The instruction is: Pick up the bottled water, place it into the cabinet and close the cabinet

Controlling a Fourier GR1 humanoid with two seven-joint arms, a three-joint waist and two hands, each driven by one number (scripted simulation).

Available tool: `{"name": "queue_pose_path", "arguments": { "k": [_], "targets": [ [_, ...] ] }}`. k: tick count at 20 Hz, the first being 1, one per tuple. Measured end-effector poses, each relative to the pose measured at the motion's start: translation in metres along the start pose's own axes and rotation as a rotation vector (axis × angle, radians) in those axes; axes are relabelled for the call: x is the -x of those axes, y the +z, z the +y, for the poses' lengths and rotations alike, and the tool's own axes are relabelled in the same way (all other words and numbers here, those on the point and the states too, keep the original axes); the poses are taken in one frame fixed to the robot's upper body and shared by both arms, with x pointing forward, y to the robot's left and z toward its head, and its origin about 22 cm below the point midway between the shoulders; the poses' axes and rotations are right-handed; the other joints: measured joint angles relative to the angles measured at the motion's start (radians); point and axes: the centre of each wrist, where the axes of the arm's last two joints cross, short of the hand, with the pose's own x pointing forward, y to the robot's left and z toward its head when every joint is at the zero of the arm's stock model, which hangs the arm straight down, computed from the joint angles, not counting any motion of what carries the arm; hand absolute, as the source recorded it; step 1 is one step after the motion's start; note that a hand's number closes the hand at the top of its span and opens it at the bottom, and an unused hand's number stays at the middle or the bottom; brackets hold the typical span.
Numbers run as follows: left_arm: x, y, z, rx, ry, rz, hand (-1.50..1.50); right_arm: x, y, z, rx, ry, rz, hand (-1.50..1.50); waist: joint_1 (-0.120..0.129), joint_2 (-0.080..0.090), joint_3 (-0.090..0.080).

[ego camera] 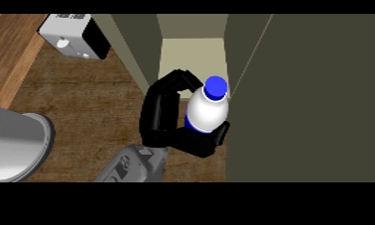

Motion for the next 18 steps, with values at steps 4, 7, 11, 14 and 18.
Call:
{"name": "queue_pose_path", "arguments": {
  "k": [4, 7, 11, 14, 18],
  "targets": [
    [-0.014, -0.021, -0.024, -0.033, -0.035, -0.019, 1.50, 0.002, -0.002, -0.001, -0.001, -0.005, 0.001, -1.50, -0.007, 0.001, 0.000],
    [-0.018, -0.037, -0.034, -0.059, -0.073, -0.022, 1.50, 0.003, -0.002, -0.002, -0.004, -0.004, -0.004, -1.50, -0.011, 0.001, 0.000],
    [-0.012, -0.051, -0.039, -0.091, -0.126, -0.030, 1.50, 0.002, -0.004, -0.007, -0.008, 0.016, 0.003, -1.50, -0.012, 0.003, 0.000],
    [-0.006, -0.063, -0.035, -0.101, -0.160, -0.017, 1.50, 0.001, -0.001, -0.011, -0.007, 0.031, 0.011, -1.50, -0.013, 0.003, 0.000],
    [0.004, -0.075, -0.030, -0.113, -0.202, -0.004, 1.50, 0.000, -0.001, -0.015, -0.006, 0.047, 0.010, -1.50, -0.014, 0.005, -0.001]
  ]
}}
